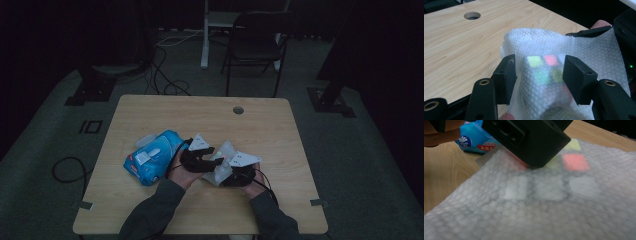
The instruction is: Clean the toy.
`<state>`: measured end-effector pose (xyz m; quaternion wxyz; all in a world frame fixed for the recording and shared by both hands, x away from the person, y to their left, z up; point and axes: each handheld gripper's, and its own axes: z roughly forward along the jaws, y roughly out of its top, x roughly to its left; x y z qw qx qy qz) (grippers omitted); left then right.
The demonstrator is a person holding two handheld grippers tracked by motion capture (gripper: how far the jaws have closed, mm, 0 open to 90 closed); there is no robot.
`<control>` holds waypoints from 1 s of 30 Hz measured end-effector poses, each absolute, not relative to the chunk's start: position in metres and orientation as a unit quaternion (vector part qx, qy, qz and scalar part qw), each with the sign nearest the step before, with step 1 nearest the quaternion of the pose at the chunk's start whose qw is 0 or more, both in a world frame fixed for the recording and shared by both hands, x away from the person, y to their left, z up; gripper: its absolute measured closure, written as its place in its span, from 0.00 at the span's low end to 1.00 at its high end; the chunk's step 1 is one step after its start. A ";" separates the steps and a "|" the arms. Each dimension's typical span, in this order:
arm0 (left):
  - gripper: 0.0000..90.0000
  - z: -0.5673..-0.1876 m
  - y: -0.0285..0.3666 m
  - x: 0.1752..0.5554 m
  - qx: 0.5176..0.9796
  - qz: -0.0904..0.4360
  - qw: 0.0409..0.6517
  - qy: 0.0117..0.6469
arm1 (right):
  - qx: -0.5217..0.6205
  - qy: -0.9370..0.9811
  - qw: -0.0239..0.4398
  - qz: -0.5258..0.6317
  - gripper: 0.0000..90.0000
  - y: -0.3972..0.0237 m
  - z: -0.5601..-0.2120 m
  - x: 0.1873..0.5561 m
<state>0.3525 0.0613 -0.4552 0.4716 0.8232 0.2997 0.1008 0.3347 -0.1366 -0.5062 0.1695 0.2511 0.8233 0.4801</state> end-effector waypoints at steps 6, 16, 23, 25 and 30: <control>0.54 -0.457 0.062 0.355 0.820 0.066 0.480 0.304 | 0.249 0.823 0.171 0.481 0.38 -0.136 -0.506 0.334; 0.64 -0.456 0.062 0.353 0.821 0.078 0.472 0.312 | 0.249 0.826 0.174 0.475 0.38 -0.136 -0.508 0.334; 0.83 -0.450 0.063 0.349 0.822 0.117 0.464 0.309 | 0.254 0.823 0.172 0.478 0.38 -0.137 -0.508 0.334; 0.93 -0.449 0.064 0.348 0.820 0.128 0.465 0.308 | 0.254 0.823 0.170 0.479 0.38 -0.137 -0.509 0.334; 0.99 -0.444 0.067 0.347 0.816 0.147 0.466 0.308 | 0.252 0.821 0.169 0.483 0.38 -0.138 -0.508 0.334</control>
